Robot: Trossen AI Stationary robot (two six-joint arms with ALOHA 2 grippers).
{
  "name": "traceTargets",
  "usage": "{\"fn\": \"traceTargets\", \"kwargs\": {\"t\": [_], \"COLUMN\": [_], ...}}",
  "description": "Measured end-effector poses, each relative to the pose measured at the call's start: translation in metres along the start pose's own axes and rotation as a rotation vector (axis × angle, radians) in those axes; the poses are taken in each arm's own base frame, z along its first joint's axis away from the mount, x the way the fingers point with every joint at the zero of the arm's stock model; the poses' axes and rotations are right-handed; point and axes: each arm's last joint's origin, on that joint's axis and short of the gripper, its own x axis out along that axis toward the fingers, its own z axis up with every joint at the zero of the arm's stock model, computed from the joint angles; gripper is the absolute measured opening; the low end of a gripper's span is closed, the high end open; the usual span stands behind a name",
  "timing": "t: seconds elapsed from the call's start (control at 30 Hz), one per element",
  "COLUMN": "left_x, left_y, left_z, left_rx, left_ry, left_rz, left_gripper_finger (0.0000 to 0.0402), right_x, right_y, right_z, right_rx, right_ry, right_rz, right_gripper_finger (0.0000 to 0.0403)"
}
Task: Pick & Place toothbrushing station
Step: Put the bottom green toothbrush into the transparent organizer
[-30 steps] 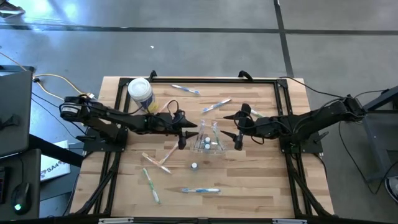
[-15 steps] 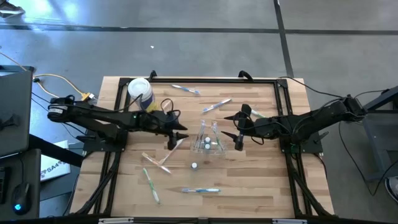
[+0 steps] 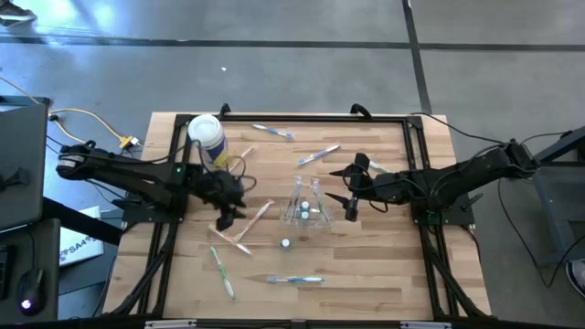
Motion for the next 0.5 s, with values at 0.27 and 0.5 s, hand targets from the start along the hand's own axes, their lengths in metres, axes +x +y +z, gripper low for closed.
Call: {"fn": "traceTargets", "kwargs": {"t": [0.27,0.5], "left_x": [0.001,-0.002], "left_y": [-0.043,-0.066], "left_z": [-0.017,-0.035], "left_rx": [0.048,0.085], "left_ry": [0.05,0.129], "left_rz": [-0.158,-0.23], "left_gripper_finger": [0.018,0.018], "right_x": [0.0,0.0], "right_y": [0.0,0.0], "right_z": [0.0,0.0], "right_rx": [-0.005,-0.007], "right_ry": [0.001,0.0], "right_rz": [0.001,0.003], "right_gripper_finger": [0.0272,0.0272]}}
